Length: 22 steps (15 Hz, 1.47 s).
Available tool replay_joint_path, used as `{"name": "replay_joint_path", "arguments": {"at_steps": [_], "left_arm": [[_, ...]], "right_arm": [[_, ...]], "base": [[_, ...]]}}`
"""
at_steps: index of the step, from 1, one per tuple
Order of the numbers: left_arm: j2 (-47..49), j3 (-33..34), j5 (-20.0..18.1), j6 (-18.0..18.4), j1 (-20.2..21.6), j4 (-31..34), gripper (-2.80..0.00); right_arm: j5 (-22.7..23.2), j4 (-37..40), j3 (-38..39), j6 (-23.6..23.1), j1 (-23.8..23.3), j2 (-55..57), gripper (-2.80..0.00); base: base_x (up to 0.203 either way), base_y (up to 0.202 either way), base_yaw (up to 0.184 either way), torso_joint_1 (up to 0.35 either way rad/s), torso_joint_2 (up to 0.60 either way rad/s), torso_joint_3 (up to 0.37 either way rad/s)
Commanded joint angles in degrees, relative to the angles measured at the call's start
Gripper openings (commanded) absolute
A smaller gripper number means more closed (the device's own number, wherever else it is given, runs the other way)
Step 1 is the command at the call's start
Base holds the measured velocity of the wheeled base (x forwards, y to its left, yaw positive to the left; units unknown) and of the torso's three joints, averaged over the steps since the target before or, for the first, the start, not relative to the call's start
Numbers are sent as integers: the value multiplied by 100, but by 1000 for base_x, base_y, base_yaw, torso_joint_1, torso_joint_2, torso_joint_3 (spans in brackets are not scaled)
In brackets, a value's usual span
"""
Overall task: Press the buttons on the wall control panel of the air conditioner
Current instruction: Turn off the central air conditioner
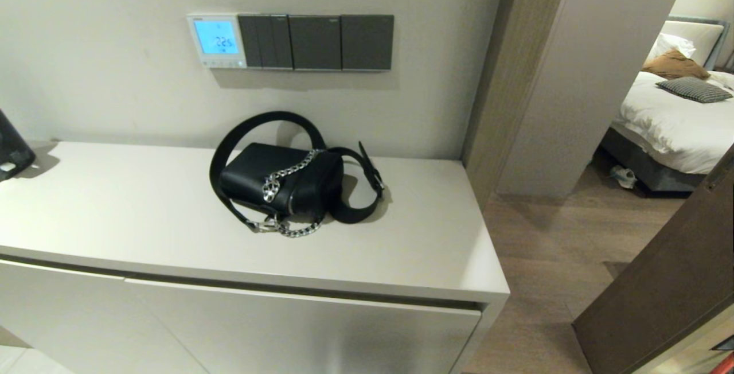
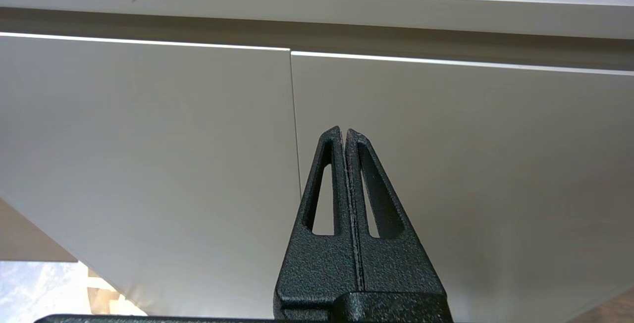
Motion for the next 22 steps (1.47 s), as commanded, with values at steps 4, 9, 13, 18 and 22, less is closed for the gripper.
{"name": "replay_joint_path", "arguments": {"at_steps": [4,9,13,18,22], "left_arm": [[9,0,5,-25,-4,2,-280],[9,0,5,-33,-4,2,-280],[9,0,5,-25,-4,11,-280],[0,-21,20,85,4,45,-280],[21,-381,-36,121,4,91,-280]], "right_arm": [[1,0,18,8,1,6,-280],[1,0,10,-1,1,6,-280],[1,3,9,-1,1,6,-280],[1,0,12,4,1,6,-280],[1,0,18,-1,1,6,-280]], "base": [[0,0,0,0,0,0],[0,0,0,0,0,0],[0,0,0,0,0,0],[0,0,0,0,0,0],[0,0,0,0,0,0]]}}
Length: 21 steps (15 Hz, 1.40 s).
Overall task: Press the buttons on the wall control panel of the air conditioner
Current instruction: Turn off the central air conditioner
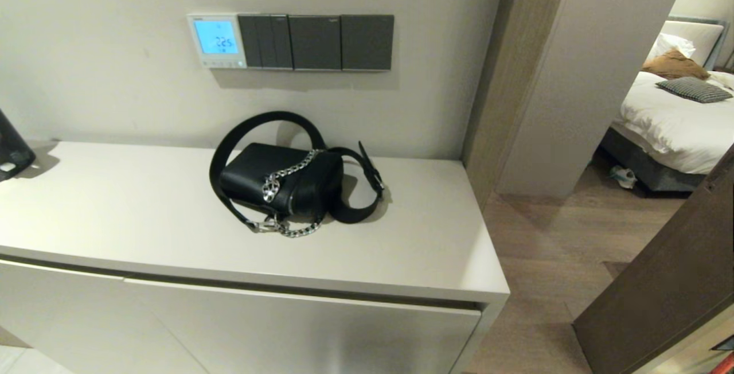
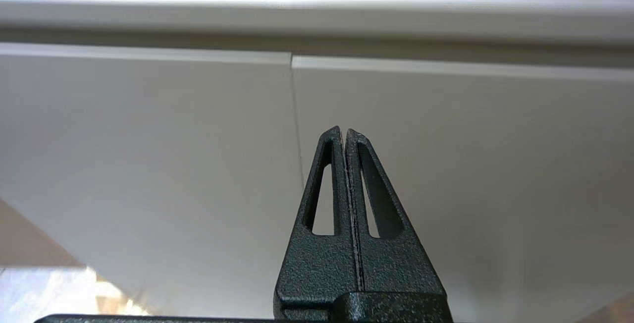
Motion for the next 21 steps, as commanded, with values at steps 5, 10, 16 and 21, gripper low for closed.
{"name": "replay_joint_path", "arguments": {"at_steps": [5,10,16,21], "left_arm": [[1380,-1608,-268,-20,-38,73,-280],[3644,-3236,-351,-86,-338,-474,-280],[5992,-5320,-990,-536,-489,-653,-280],[7681,-6130,-980,-745,-713,-1472,-280]], "right_arm": [[1,7,9,0,1,6,-280],[1,1,15,-1,1,6,-280],[1,0,10,-1,1,6,-280],[1,0,9,-1,1,6,-280]], "base": [[0,0,0,0,0,0],[0,0,0,0,0,0],[0,0,0,0,0,0],[0,0,0,0,0,0]]}}
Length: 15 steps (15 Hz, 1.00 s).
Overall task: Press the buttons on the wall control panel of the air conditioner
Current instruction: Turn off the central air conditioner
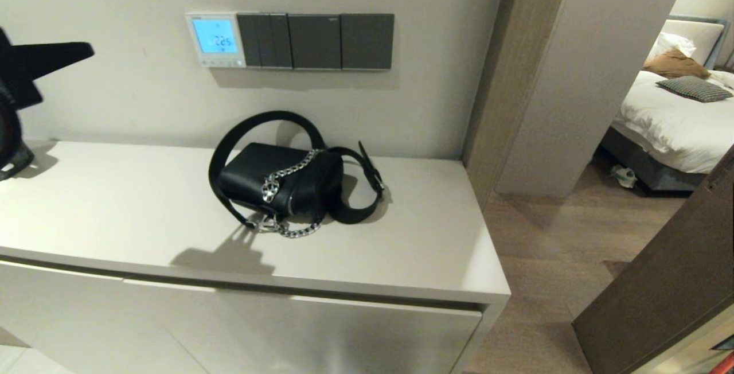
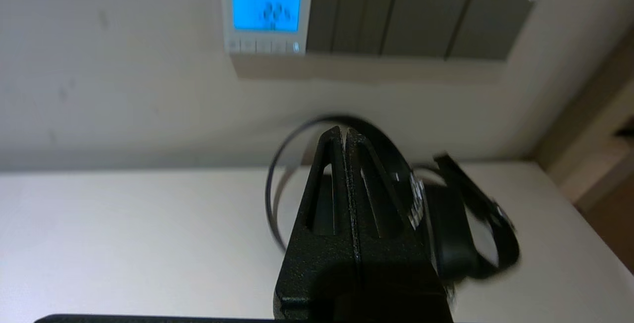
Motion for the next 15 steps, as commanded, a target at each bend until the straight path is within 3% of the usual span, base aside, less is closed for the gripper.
{"name": "replay_joint_path", "arguments": {"at_steps": [1,6,15], "left_arm": [[1149,-388,92,-20,-73,-509,-280],[2433,-1471,177,-43,-221,-780,-280],[3895,-2277,217,-62,-392,-1363,-280]], "right_arm": [[1,-3,18,2,1,6,-280],[1,-3,18,2,1,6,-280],[1,-3,17,2,1,6,-280]], "base": [[0,0,0,0,0,0],[0,0,0,0,0,0],[0,0,0,0,0,0]]}}
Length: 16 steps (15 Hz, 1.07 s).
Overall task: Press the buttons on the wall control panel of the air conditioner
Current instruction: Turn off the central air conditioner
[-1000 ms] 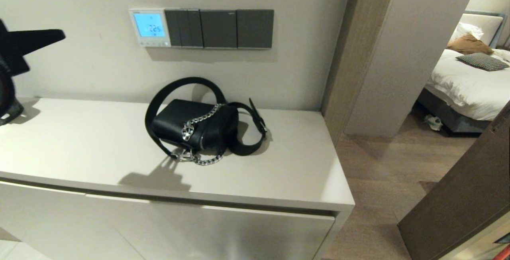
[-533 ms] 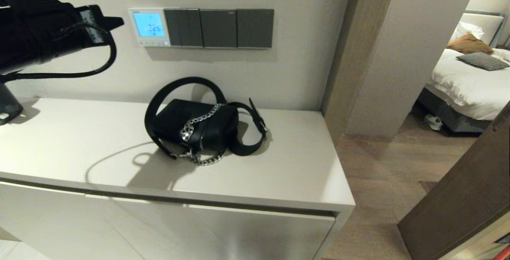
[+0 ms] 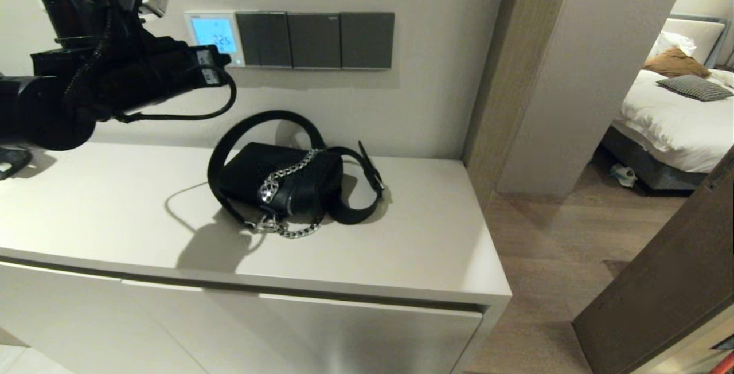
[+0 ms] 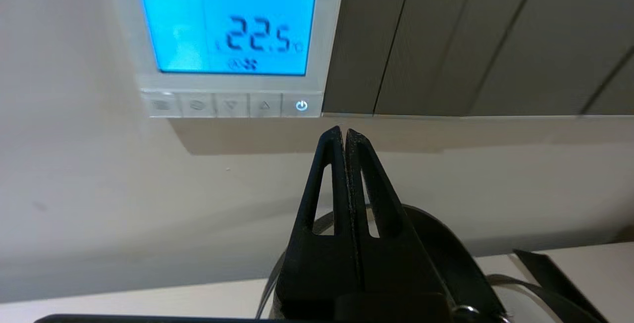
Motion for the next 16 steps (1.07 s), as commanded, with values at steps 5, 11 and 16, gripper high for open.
{"name": "replay_joint_path", "arguments": {"at_steps": [5,11,16], "left_arm": [[461,-292,-3,-3,-37,-24,-280],[696,-560,228,-2,-33,-25,-280],[725,-658,260,-2,3,-32,-280]], "right_arm": [[1,5,18,2,1,6,-280],[1,0,18,2,1,6,-280],[1,0,9,2,1,6,-280]], "base": [[0,0,0,0,0,0],[0,0,0,0,0,0],[0,0,0,0,0,0]]}}
